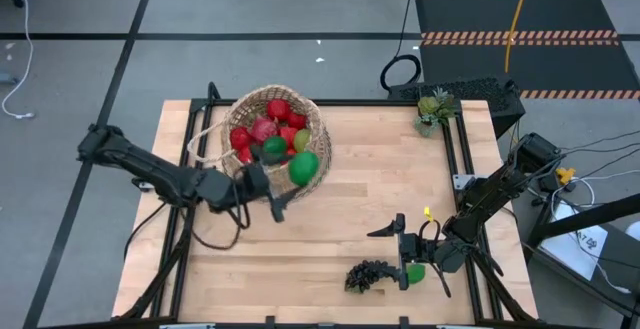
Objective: Build produce basket
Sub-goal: Put the top lime into the basket
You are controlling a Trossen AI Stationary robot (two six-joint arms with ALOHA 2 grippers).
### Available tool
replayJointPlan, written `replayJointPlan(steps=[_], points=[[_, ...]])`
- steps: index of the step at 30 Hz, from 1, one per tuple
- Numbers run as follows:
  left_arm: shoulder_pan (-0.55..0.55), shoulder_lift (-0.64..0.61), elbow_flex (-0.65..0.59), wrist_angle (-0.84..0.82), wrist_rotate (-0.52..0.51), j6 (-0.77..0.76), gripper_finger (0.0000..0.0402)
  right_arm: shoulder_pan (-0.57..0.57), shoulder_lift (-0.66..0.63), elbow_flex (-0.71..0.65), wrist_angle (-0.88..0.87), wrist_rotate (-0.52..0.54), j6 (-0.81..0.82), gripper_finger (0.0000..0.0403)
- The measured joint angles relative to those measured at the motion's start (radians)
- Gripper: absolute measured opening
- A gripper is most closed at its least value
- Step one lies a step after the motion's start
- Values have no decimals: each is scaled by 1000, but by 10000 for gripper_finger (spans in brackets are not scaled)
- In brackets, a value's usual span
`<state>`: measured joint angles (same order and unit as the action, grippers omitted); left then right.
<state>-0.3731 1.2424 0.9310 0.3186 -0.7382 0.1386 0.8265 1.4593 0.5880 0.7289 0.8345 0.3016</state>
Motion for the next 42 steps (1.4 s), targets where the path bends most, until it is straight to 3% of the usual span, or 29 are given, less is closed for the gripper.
replayJointPlan(steps=[9,19,27,42], points=[[148,-163,83,-494,-13,-177,335,0,0,0,0,0,0,367],[448,-140,116,-798,0,-261,335,0,0,0,1,0,0,367],[611,-55,116,-873,125,-325,335,0,0,0,1,0,1,367],[727,109,115,-875,140,-402,335,0,0,0,1,1,19,367]])
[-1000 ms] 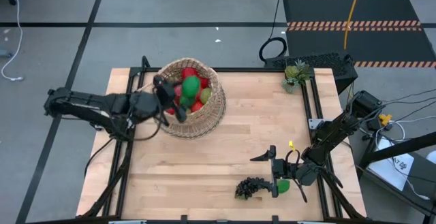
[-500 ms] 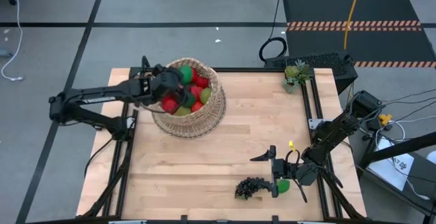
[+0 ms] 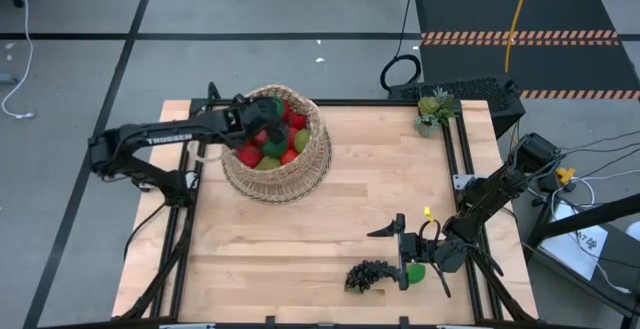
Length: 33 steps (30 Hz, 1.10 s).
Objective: Build produce basket
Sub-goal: Put the top lime into the basket, then put the lime into the basket
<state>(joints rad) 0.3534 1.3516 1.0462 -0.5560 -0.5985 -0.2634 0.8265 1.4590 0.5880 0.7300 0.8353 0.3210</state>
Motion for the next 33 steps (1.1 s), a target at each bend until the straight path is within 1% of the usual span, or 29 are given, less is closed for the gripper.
replayJointPlan(steps=[5,13,22,25,29,31,33], points=[[24,32,0,1,-1,-31,335,0,0,0,0,0,1,367],[54,72,0,6,-5,-27,335,0,0,0,0,0,7,367],[41,81,-1,48,-4,-4,337,0,0,0,0,0,8,367],[25,81,-1,67,7,3,353,0,0,0,0,0,7,367],[14,82,-1,71,29,8,391,0,0,0,0,0,7,367],[8,82,-1,71,33,7,396,0,0,0,0,0,7,367],[4,78,0,70,42,7,388,0,0,0,0,0,7,367]])
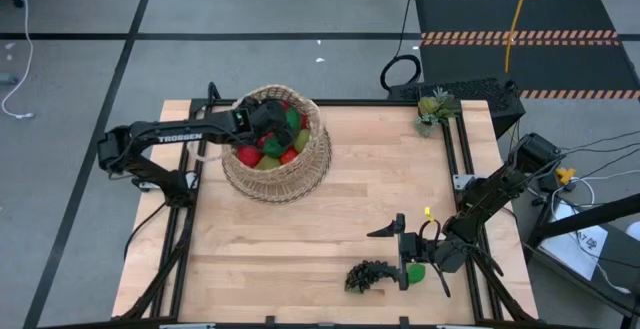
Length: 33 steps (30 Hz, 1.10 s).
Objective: Build produce basket
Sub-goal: Put the lime into the basket
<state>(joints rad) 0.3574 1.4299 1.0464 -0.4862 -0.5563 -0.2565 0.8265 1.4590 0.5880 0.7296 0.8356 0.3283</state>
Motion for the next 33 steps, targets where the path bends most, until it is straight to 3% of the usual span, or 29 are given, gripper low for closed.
replayJointPlan(steps=[10,15,19,25,29,33], points=[[-132,-59,164,-124,25,-68,336,0,0,0,2,0,5,367],[-258,-102,270,-192,20,-105,296,1,0,0,-1,-37,16,367],[-398,-128,277,-203,-27,-141,268,8,0,17,-47,-99,34,367],[-640,-133,256,-192,-190,-199,239,27,-1,163,-404,-114,121,367],[-774,-124,253,-184,-253,-222,235,51,-1,282,-708,-196,273,367],[-888,-116,253,-165,-288,-223,234,80,-1,381,-896,-311,342,367]])
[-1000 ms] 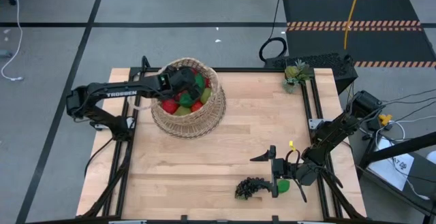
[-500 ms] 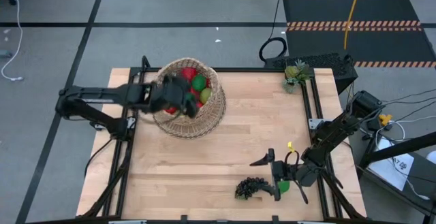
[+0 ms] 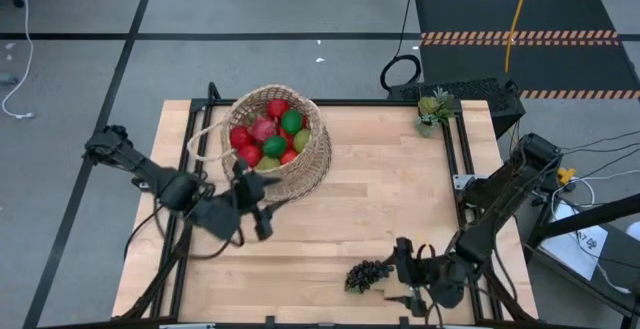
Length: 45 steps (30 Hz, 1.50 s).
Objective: Build produce basket
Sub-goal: Put the lime into the basket
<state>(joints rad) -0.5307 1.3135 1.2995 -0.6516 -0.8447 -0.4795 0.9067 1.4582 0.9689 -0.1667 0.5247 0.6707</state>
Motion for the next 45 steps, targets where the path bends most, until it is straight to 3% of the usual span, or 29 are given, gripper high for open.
replayJointPlan(steps=[7,15,26,35,45], points=[[-96,55,0,43,-47,28,234,38,0,123,-322,-213,87,356],[-101,62,0,67,-46,56,232,45,0,114,-547,-379,98,337],[-99,62,0,65,-44,66,232,44,0,-47,-530,-424,-28,336],[-96,62,0,65,-44,66,232,22,0,-150,-355,-422,-85,337],[-96,62,0,65,-44,65,232,13,0,-188,-315,-425,-144,316]])
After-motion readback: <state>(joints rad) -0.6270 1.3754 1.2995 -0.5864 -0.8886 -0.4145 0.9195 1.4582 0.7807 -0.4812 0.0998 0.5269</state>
